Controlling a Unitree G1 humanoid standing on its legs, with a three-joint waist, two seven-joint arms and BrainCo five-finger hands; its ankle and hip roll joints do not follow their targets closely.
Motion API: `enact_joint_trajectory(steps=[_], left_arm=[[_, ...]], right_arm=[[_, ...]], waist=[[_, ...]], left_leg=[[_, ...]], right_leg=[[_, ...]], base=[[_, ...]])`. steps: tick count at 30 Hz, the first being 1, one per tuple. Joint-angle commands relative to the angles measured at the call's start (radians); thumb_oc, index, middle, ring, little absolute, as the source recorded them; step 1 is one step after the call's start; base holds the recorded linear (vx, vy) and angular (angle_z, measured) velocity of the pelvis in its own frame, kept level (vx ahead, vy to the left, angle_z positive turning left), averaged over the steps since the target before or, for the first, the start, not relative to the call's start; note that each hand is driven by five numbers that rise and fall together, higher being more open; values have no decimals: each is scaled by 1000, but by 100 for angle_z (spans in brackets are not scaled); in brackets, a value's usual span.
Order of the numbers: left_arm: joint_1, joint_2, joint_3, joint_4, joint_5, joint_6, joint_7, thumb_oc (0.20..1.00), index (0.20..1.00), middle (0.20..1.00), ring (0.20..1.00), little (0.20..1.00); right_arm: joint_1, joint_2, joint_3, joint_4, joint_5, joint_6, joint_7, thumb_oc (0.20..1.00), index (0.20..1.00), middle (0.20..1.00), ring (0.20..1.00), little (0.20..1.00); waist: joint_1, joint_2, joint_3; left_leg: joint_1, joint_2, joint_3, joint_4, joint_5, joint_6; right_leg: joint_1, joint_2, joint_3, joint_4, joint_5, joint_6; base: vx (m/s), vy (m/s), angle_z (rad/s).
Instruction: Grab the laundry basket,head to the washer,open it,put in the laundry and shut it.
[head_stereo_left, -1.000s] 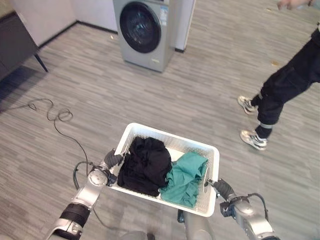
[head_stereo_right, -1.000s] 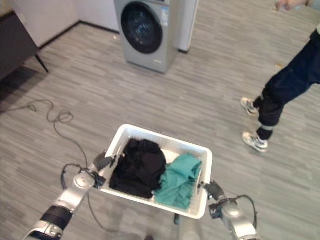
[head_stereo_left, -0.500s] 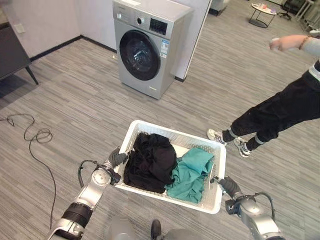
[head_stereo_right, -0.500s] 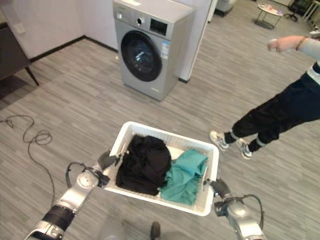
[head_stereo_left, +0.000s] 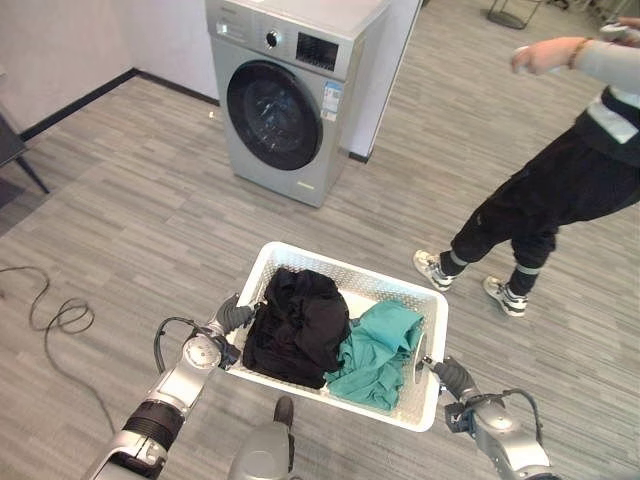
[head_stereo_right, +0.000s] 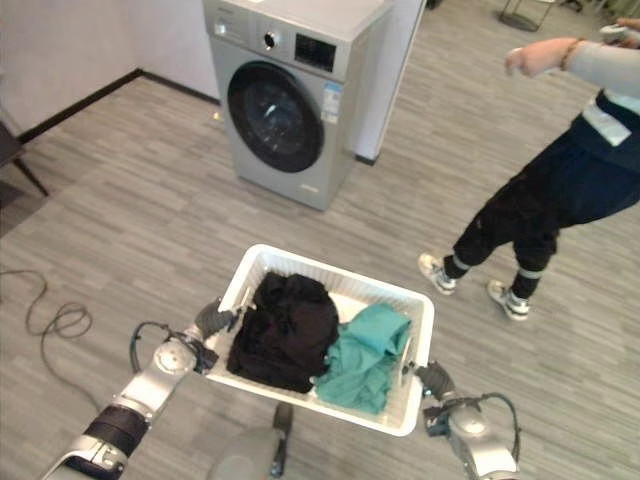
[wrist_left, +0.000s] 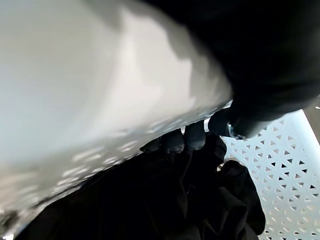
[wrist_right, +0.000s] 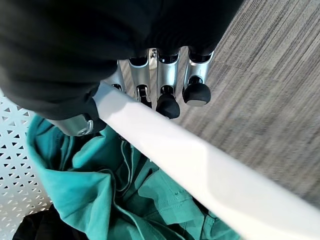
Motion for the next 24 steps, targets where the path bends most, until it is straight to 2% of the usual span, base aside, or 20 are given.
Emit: enact_joint_trajectory(steps=[1, 3, 4, 5, 6, 7, 9, 10, 11, 13, 14, 15, 16, 24], left_arm=[[-17, 29, 48, -31, -14, -48, 24, 200, 200, 200, 200, 200], [-14, 34, 46, -36, -20, -44, 29, 200, 200, 200, 200, 200], [-15, 34, 47, -36, -20, -45, 29, 200, 200, 200, 200, 200], [-9, 45, 60, -62, -25, -38, 28, 200, 200, 200, 200, 200], [-1, 46, 66, -70, -26, -39, 24, 200, 200, 200, 200, 200], [1, 46, 66, -71, -25, -38, 24, 200, 200, 200, 200, 200], [10, 46, 72, -79, -35, -44, 19, 200, 200, 200, 200, 200], [13, 45, 74, -81, -35, -45, 19, 200, 200, 200, 200, 200], [16, 37, 76, -73, -32, -47, 23, 200, 200, 200, 200, 200], [17, 34, 77, -72, -26, -48, 24, 200, 200, 200, 200, 200], [9, 33, 75, -67, -15, -49, 29, 200, 200, 200, 200, 200], [20, 26, 81, -62, -2, -52, 24, 200, 200, 200, 200, 200], [27, 19, 80, -54, -2, -54, 20, 200, 200, 200, 200, 200], [75, -3, 76, -38, -20, -64, 12, 200, 200, 200, 200, 200]], right_arm=[[-54, -20, -94, -71, 56, -114, 21, 200, 200, 200, 200, 200], [-74, -14, -82, -70, 47, -115, 26, 200, 200, 200, 200, 200], [-76, -14, -82, -70, 47, -116, 25, 200, 200, 200, 200, 200], [-85, -7, -84, -63, 54, -116, 28, 200, 200, 200, 200, 200], [-81, -9, -91, -63, 54, -115, 29, 200, 200, 200, 200, 200], [-80, -10, -91, -63, 54, -115, 29, 200, 200, 200, 200, 200], [-76, -15, -103, -50, 58, -120, 26, 200, 200, 200, 200, 200], [-72, -15, -110, -46, 60, -122, 23, 200, 200, 200, 200, 200], [-61, -15, -122, -33, 58, -124, 19, 200, 200, 200, 200, 200], [-53, -14, -128, -31, 57, -125, 19, 200, 200, 200, 200, 200], [-42, -10, -135, -32, 63, -124, 22, 200, 200, 200, 200, 200], [-26, -4, -146, -27, 64, -129, 22, 200, 200, 200, 200, 200], [-12, -3, -153, -25, 65, -129, 27, 200, 200, 200, 200, 200], [32, -17, -191, -19, 77, -145, 28, 200, 200, 200, 200, 200]], waist=[[-13, 12, -78], [-33, 34, -63], [-32, 32, -62], [-44, 62, -53], [-52, 70, -54], [-56, 71, -53], [-69, 83, -52], [-74, 85, -50], [-86, 80, -40], [-95, 77, -32], [-95, 66, -34], [-93, 47, -45], [-96, 43, -53], [-115, 47, -86]], left_leg=[[-58, 26, -48, 44, -13, -17], [-18, 30, -41, 40, -37, 2], [-18, 28, -38, 40, -38, 2], [47, 32, -33, 17, -65, 9], [65, 34, -35, 7, -74, 6], [68, 34, -39, 6, -75, 5], [90, 42, -42, -3, -94, -7], [99, 45, -44, -1, -106, -14], [113, 42, -53, 13, -131, -23], [123, 37, -55, 22, -145, -23], [124, 27, -51, 33, -159, -25], [122, 14, -39, 50, -170, -23], [127, 14, -38, 47, -171, -25], [147, 35, -45, 0, -160, -41]], right_leg=[[-125, 28, -37, 193, 146, 80], [-196, 14, -49, 327, 201, 94], [-201, 12, -46, 335, 197, 95], [-276, -61, -137, 319, 180, 84], [-290, -80, -163, 272, 156, 74], [-285, -80, -167, 269, 154, 73], [-299, -116, -199, 149, 141, 67], [-310, -134, -198, 82, 155, 71], [-333, -162, -174, -23, 200, 85], [-338, -162, -156, -56, 223, 89], [-310, -167, -159, -108, 216, 93], [-275, -172, -160, -133, 240, 107], [-267, -165, -152, -138, 247, 110], [-232, -138, -163, -180, 243, 110]], base=[[105, 127, -6], [133, 145, 5], [230, 164, 6], [248, 128, 1], [261, 123, -15], [149, 0, -18], [137, -54, 14], [169, -144, 20], [162, -146, 5], [92, -76, 4], [84, -73, 33], [119, -105, 36], [131, -111, 33], [55, -77, -3]])
